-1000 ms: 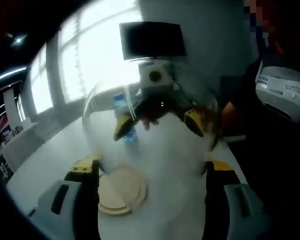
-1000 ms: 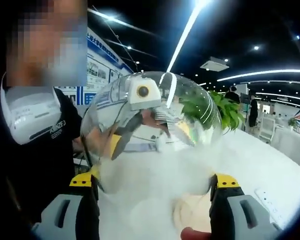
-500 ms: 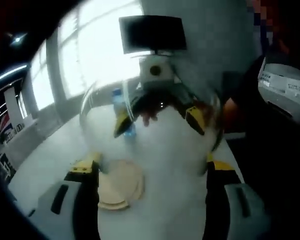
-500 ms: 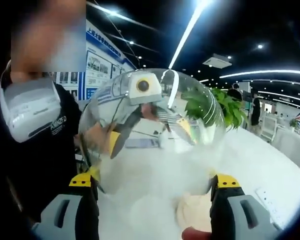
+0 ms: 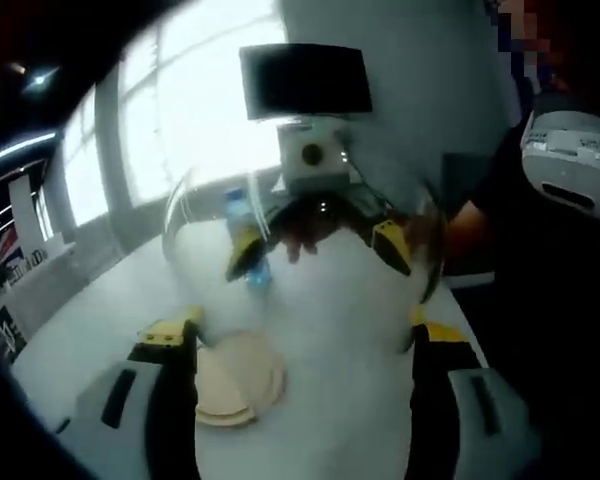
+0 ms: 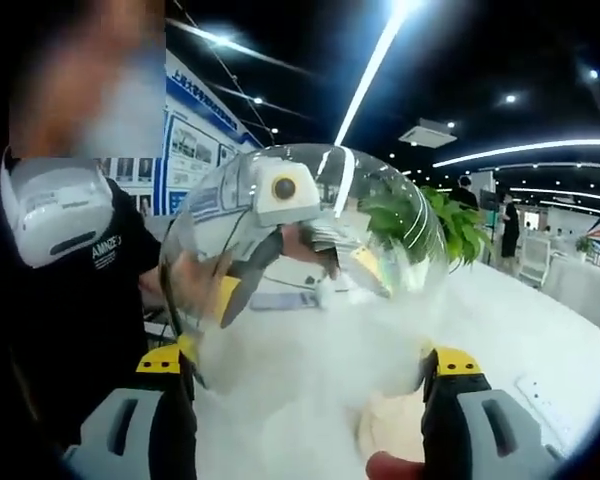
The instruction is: Open the cover put in the Mizone put the cover back on
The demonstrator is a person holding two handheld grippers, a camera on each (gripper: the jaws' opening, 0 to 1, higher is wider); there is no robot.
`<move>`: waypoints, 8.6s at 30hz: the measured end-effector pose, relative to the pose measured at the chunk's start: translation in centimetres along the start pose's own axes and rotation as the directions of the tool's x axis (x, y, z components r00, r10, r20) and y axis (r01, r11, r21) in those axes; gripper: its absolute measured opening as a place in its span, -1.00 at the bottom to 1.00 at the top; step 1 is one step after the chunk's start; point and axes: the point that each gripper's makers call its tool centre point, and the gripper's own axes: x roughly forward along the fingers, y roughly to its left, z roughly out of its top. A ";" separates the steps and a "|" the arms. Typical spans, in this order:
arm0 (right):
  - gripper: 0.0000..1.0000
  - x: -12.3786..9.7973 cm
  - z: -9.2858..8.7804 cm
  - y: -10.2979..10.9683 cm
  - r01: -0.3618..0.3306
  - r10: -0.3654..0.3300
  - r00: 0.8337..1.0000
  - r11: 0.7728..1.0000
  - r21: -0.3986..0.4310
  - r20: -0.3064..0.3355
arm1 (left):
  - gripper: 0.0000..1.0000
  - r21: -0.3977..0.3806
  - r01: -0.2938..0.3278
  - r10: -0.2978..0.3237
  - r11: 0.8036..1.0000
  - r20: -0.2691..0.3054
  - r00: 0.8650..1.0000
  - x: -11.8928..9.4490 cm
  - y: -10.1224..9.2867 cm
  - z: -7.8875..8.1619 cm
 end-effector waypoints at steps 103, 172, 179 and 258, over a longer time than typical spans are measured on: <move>-0.21 -6.8 -5.0 6.6 0.497 -0.509 0.843 0.861 0.110 0.176 | -0.22 -0.298 -0.380 0.446 0.876 0.197 0.873 -6.6 -5.8 -4.7; -0.62 -12.4 -12.4 3.0 0.802 -0.849 0.523 0.522 0.291 0.080 | -0.31 -0.406 -0.553 0.647 0.728 0.139 0.750 -6.2 -2.5 -12.2; -0.62 -12.9 -12.6 2.8 0.817 -0.862 0.502 0.499 0.289 0.072 | -0.32 -0.434 -0.543 0.655 0.719 0.163 0.738 -6.7 -2.4 -12.0; -0.51 -25.1 -2.9 -14.2 0.983 -0.990 0.141 0.139 0.120 -0.006 | -0.34 -0.402 -0.507 0.608 0.762 0.175 0.774 -5.6 -3.4 -11.8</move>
